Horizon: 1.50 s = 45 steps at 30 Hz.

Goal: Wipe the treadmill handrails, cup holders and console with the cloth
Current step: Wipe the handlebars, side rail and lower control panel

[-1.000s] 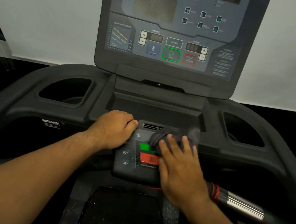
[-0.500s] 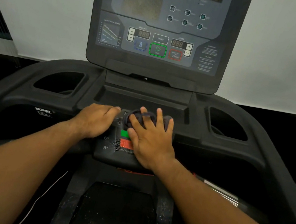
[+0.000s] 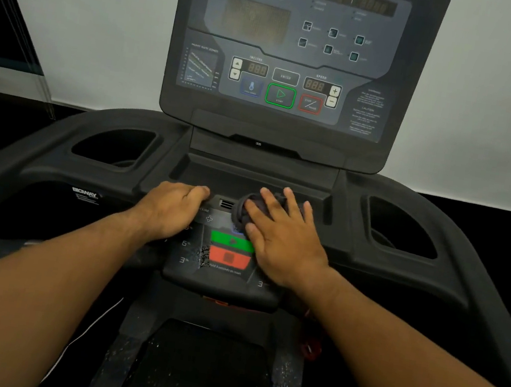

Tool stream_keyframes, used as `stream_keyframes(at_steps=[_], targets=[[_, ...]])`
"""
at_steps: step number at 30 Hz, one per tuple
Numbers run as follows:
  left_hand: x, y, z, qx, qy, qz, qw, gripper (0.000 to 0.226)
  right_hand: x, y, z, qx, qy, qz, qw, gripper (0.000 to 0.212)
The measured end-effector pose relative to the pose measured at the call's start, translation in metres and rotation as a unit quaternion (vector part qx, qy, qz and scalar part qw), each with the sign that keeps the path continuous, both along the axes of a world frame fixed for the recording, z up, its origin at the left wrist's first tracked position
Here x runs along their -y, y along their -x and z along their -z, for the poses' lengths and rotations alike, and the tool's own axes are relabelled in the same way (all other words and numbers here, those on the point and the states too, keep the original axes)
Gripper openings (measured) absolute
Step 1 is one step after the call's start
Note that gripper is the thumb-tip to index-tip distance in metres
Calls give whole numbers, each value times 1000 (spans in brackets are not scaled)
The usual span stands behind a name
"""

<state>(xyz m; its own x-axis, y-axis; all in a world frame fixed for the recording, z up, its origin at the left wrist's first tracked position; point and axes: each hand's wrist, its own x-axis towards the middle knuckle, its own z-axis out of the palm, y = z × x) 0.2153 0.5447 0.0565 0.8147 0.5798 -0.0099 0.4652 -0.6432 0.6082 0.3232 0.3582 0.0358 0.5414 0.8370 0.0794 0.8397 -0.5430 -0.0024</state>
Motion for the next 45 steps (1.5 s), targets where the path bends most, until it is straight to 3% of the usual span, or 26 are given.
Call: stream_keyframes(at_steps=[5, 10, 13, 19, 23, 28, 32, 34, 40, 42, 45], targets=[[-7, -1, 0, 17, 54, -4, 998, 48, -33, 33, 9, 34, -34, 1, 999, 51], [-15, 1, 1, 25, 106, 3, 994, 49, -9, 76, 33, 37, -27, -96, 994, 46], [-21, 2, 5, 38, 122, 15, 992, 49, 19, 62, 36, 53, 13, -131, 990, 44], [-30, 1, 12, 59, 207, 18, 976, 48, -25, 13, 0, 6, 3, 37, 999, 53], [-35, 1, 13, 91, 279, 19, 956, 51, -68, 48, 5, 29, -34, 56, 997, 50], [-41, -2, 17, 83, 281, 30, 956, 51, -56, 107, 36, 43, -41, -40, 997, 45], [-41, 0, 17, 103, 285, 36, 952, 48, 3, 92, 50, 60, -3, -103, 993, 42], [-39, 2, 18, 96, 268, 53, 957, 46, 23, 67, 47, 59, 5, -84, 995, 43], [-40, 5, 16, 74, 245, 68, 964, 42, -29, 37, 15, 33, -40, 138, 989, 59], [-40, 5, 17, 73, 251, 66, 963, 42, -54, 57, 16, 39, -59, 137, 988, 54], [-43, 4, 18, 68, 254, 67, 962, 47, -63, 101, 34, 37, -56, 43, 997, 47]])
